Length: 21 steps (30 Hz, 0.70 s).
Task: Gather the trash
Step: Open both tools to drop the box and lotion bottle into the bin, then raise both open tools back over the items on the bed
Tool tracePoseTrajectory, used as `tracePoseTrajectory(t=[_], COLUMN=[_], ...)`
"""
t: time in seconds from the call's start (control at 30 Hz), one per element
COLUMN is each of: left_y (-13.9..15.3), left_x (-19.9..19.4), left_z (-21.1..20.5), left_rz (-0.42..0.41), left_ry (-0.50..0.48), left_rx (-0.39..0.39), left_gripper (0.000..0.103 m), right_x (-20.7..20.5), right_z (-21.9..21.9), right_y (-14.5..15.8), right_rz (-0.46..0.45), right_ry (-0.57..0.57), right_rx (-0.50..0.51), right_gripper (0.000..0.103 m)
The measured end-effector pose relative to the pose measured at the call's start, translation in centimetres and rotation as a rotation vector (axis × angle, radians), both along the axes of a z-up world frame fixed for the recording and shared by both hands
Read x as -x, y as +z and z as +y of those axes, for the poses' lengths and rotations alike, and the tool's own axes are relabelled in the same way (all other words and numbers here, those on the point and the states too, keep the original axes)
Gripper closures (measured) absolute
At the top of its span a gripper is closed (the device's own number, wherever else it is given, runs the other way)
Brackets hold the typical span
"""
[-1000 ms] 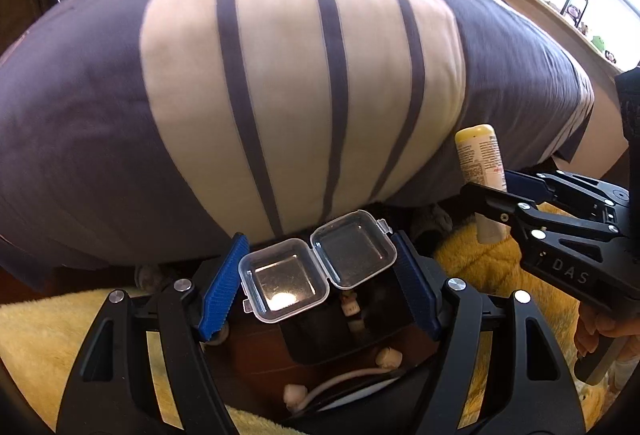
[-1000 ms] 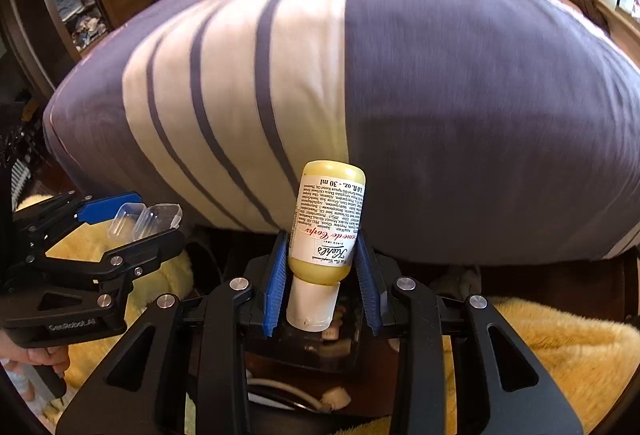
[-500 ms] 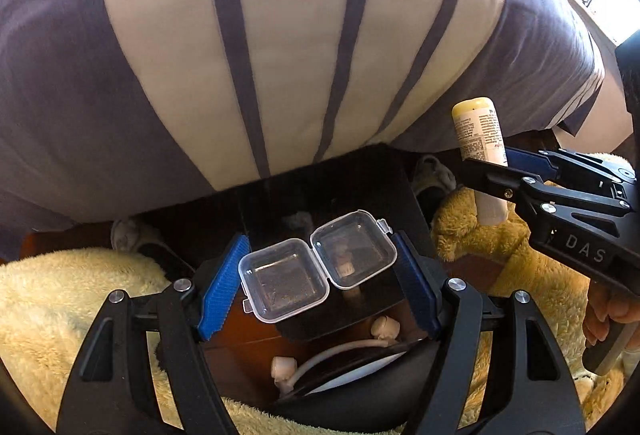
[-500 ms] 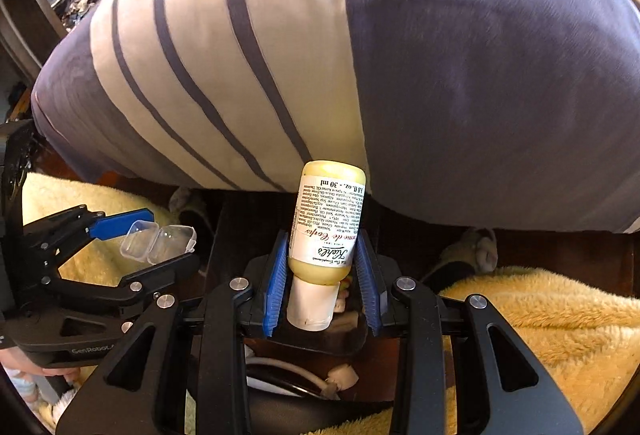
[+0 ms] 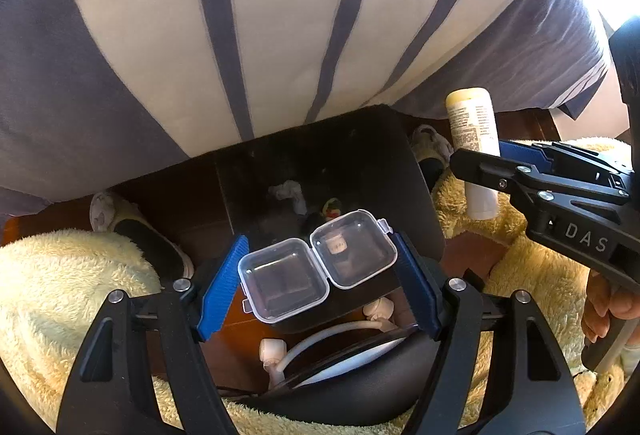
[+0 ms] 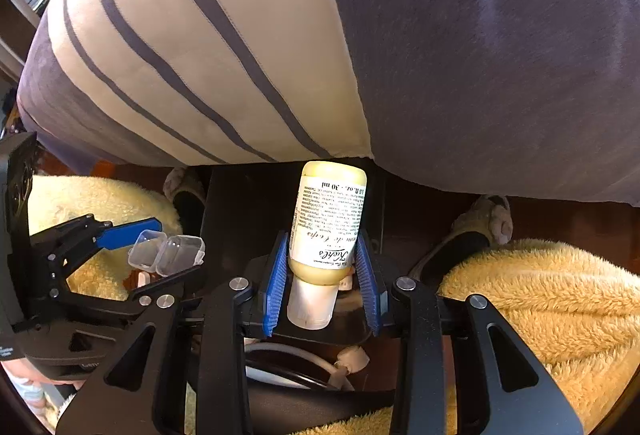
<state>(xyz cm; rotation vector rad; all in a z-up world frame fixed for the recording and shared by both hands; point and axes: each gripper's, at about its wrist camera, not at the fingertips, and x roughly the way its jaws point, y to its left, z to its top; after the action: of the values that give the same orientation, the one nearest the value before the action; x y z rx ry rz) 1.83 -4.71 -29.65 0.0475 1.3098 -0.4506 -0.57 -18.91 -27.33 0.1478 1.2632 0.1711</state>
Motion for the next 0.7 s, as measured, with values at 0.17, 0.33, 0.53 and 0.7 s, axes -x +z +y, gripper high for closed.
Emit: tracePoseTrajectory(t=[0.17, 0.33, 0.53, 0.7], left_y=[-0.2, -0.1, 0.4, 1.9], left_x=[-0.2, -0.3, -0.2, -0.3], left_z=[0.0, 0.3, 0.5, 1.1], left_rz=[0.015, 0.006, -0.021, -0.074], left_ry=[0.000, 0.010, 0.021, 0.047], left_rx=[0.000, -0.007, -0.012, -0.014], left_gripper=[0.033, 0.019, 0.010, 0.008], right_x=[-0.5, -0.5, -0.3, -0.4], right_z=[0.2, -0.1, -0.6, -1.3], right_y=[0.4, 0.7, 1.5, 2.0], right_rz=[-0.008, -0.023, -0.041, -0.068], right_ry=[-0.001, -0.016, -0.038, -0.072], right_rx=[-0.015, -0.005, 0.015, 0.043], right_gripper=[0.068, 0.065, 0.039, 0.016])
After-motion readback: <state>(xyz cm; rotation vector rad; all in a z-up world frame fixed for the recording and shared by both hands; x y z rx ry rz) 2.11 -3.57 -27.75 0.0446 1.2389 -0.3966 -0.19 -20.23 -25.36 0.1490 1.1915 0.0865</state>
